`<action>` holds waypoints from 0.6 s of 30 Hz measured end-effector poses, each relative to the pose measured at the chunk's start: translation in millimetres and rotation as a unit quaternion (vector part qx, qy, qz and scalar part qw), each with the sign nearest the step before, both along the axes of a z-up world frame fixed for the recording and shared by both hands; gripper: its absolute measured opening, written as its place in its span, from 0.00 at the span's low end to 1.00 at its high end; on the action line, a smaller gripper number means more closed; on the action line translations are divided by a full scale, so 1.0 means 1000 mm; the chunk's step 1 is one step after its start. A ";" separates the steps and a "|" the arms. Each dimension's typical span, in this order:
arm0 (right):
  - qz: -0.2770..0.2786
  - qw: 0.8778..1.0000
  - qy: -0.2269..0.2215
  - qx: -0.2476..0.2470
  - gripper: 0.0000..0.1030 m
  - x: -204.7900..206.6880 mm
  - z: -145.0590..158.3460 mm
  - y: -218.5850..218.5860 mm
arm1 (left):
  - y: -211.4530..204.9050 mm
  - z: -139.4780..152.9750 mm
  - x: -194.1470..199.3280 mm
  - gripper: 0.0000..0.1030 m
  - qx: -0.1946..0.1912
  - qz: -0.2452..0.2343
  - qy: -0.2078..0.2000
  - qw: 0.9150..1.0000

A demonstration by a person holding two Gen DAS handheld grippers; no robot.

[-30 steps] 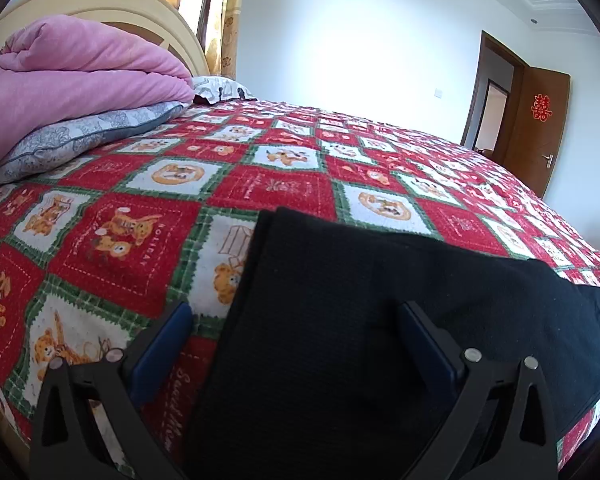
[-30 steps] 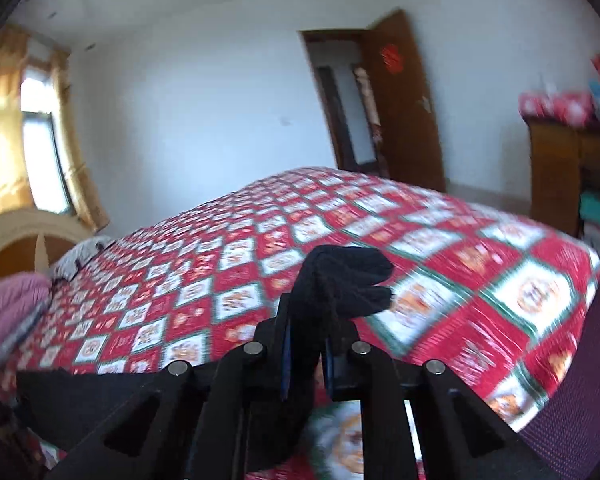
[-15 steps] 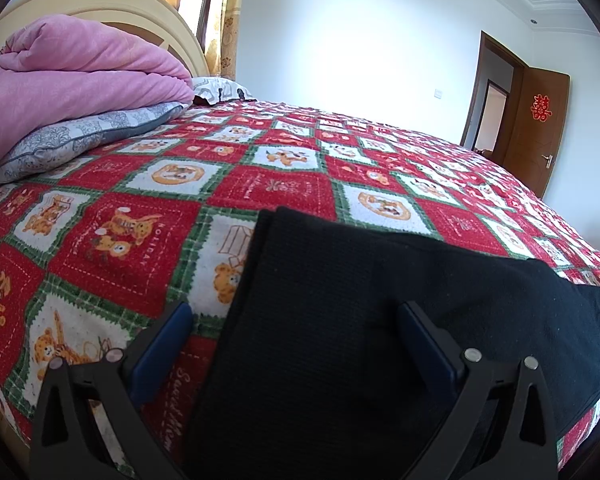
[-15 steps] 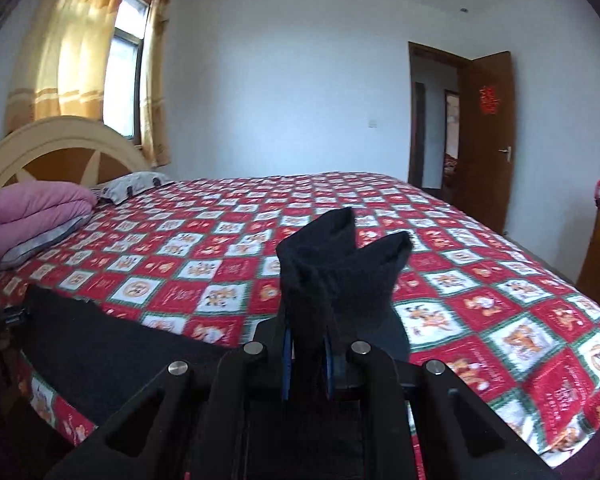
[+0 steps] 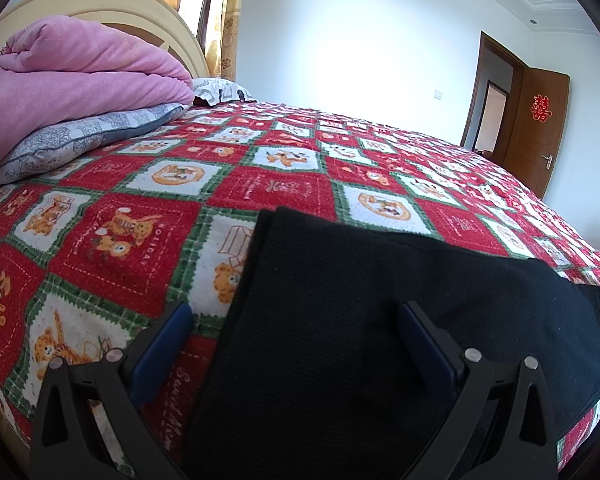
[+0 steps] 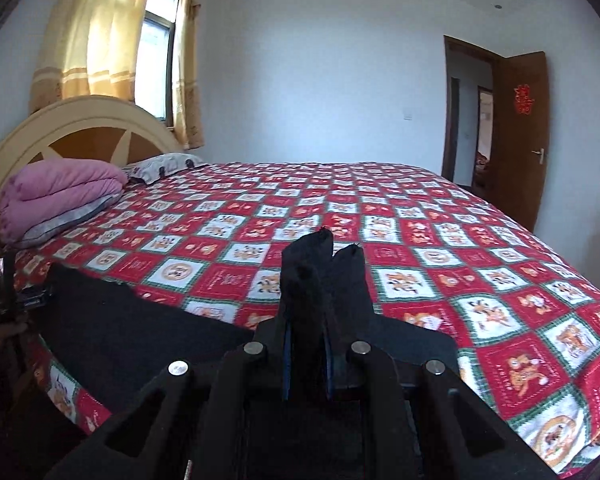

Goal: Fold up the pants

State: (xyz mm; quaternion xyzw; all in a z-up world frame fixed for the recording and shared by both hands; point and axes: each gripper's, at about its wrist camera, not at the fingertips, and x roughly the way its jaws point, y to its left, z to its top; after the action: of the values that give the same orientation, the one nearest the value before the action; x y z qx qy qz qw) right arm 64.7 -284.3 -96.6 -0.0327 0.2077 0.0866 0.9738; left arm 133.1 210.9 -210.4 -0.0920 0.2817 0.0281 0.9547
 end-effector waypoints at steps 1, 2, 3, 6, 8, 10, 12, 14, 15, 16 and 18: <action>0.004 1.000 0.001 -0.001 0.12 0.000 -0.001 0.004 | 0.000 0.000 0.000 1.00 0.000 0.000 0.000 1.000; 0.008 1.000 0.002 -0.002 0.12 0.001 -0.002 0.007 | 0.000 0.000 0.000 1.00 0.000 0.000 0.000 1.000; 0.012 1.000 0.003 -0.003 0.12 0.001 -0.003 0.011 | 0.000 0.000 0.000 1.00 0.000 0.000 0.000 1.000; 0.023 1.000 0.007 -0.005 0.12 0.002 -0.007 0.022 | 0.000 0.000 0.000 1.00 0.000 0.000 0.000 1.000; 0.033 0.999 0.010 -0.008 0.12 0.004 -0.009 0.032 | 0.000 0.000 0.000 1.00 0.000 0.000 0.000 1.000; 0.042 0.999 0.013 -0.015 0.12 0.005 -0.013 0.043 | 0.000 0.000 0.000 1.00 0.000 0.000 0.000 1.000; 0.052 0.998 0.018 -0.022 0.12 0.007 -0.018 0.055 | 0.000 0.000 0.000 1.00 0.000 0.000 0.000 1.000; 0.061 0.997 0.024 -0.027 0.12 0.009 -0.023 0.065 | 0.000 0.000 0.000 1.00 0.000 0.000 0.000 1.000; 0.066 0.997 0.028 -0.029 0.12 0.010 -0.025 0.071 | 0.000 0.000 0.000 1.00 0.000 0.000 0.000 1.000; 0.070 0.997 0.030 -0.031 0.12 0.010 -0.028 0.074 | 0.000 0.000 0.000 1.00 0.000 0.000 0.000 1.000; 0.079 0.996 0.036 -0.034 0.12 0.011 -0.032 0.083 | 0.000 0.000 0.000 1.00 0.000 0.000 0.000 1.000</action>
State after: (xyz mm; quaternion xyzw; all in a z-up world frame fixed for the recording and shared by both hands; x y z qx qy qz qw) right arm 75.8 -201.5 -128.7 -0.0787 0.2421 0.1571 0.9542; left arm 132.7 210.4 -210.4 -0.0920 0.2814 0.0285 0.9547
